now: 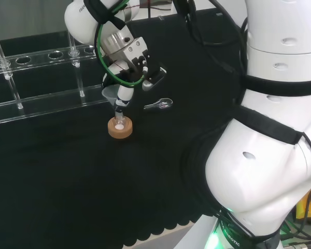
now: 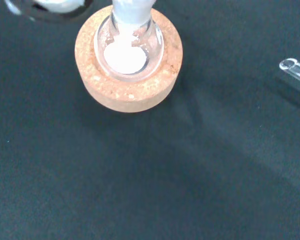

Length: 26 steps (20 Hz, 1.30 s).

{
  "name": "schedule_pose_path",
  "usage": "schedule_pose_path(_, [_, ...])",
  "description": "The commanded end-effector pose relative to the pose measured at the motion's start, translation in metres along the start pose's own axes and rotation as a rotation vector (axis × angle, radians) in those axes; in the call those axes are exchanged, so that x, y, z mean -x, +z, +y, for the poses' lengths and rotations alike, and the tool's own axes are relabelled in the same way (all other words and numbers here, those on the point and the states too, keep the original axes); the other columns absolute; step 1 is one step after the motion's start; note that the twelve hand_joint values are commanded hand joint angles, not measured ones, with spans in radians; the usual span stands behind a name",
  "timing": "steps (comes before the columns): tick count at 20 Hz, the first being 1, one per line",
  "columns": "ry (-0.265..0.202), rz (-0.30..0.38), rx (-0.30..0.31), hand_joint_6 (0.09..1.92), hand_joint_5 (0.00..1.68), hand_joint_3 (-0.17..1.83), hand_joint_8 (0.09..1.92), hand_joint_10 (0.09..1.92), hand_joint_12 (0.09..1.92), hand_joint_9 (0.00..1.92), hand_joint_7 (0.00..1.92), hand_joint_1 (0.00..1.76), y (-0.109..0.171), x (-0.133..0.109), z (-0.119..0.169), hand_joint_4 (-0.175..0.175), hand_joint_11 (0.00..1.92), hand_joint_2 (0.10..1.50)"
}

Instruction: Remove the funnel from the round-bottom flask.

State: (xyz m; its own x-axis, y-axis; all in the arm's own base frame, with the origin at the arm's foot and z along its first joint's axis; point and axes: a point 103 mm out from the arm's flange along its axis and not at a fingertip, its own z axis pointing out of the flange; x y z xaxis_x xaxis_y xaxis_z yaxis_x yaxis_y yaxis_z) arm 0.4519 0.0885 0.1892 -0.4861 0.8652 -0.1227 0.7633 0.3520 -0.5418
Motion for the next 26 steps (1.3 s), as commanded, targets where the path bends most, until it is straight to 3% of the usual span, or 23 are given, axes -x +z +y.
schedule_pose_path(1, [0.008,-0.035,0.062,0.09,0.51,0.41,0.62,0.45,1.14,0.87,0.5,0.78,-0.01,0.0,-0.004,-0.047,0.71,0.75])
schedule_pose_path(7, [0.008,-0.053,0.087,0.09,0.56,0.42,0.61,0.37,1.08,1.0,0.63,0.81,-0.028,0.003,-0.013,-0.048,0.78,0.75])
schedule_pose_path(26, [0.076,-0.07,0.182,0.09,0.55,0.43,0.61,0.32,1.07,1.02,0.63,0.81,-0.104,0.018,-0.073,-0.047,0.79,0.75])
